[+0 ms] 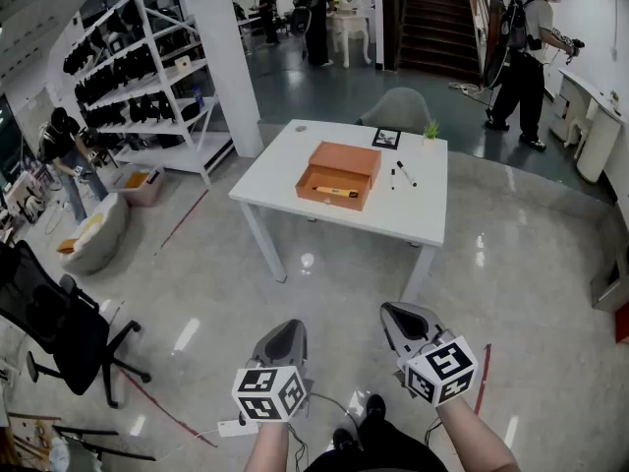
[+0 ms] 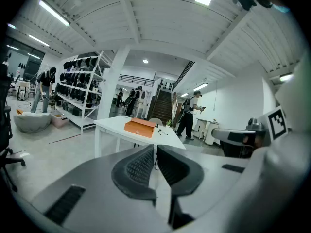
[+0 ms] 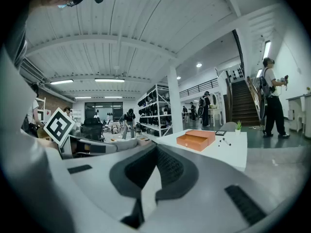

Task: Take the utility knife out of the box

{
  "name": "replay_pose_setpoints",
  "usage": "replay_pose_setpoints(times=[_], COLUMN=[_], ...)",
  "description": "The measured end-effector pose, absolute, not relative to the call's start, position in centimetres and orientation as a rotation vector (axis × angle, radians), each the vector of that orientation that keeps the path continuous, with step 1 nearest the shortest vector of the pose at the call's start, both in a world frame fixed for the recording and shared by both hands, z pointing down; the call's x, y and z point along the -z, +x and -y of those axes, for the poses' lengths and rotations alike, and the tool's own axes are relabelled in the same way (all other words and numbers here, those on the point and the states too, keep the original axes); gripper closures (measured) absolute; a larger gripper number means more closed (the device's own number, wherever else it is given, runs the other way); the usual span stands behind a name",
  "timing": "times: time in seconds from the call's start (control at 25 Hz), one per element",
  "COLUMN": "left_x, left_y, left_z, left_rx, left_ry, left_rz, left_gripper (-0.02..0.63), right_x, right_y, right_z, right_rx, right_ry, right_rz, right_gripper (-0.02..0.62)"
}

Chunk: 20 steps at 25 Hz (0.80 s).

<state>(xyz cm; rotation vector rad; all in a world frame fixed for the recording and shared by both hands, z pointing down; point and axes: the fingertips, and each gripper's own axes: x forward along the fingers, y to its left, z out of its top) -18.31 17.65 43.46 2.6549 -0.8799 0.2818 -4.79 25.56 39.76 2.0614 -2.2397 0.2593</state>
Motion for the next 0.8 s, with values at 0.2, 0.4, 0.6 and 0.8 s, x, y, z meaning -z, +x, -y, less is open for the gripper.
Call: replay_pose_setpoints(times=[0.2, 0.4, 0.6, 0.8], left_x=[-44.5, -44.6, -43.9, -43.4], left_y=[-15.6, -12.5, -9.9, -8.5], left_z=[-16.6, -15.3, -14.8, -14.0], left_rx=[-0.311, -0.315, -0.321, -0.319], left_ry=[2.631, 2.632, 2.646, 2.660], left_rz=[0.874, 0.881, 0.899, 0.932], left_gripper=[0.578, 0.578, 0.578, 0.578], right_x=[-40.9, -40.3, -39.9, -39.7], right_y=[-2.1, 1.5, 4.2, 6.1], right_z=[-24.5, -22.6, -21.2, -19.7], right_rx=[-0.326, -0.290, -0.267, -0.252], right_ry=[2.049, 2.055, 2.010, 1.986], right_rz=[2.248, 2.255, 2.277, 2.298], right_gripper=[0.595, 0.594, 0.559, 0.509])
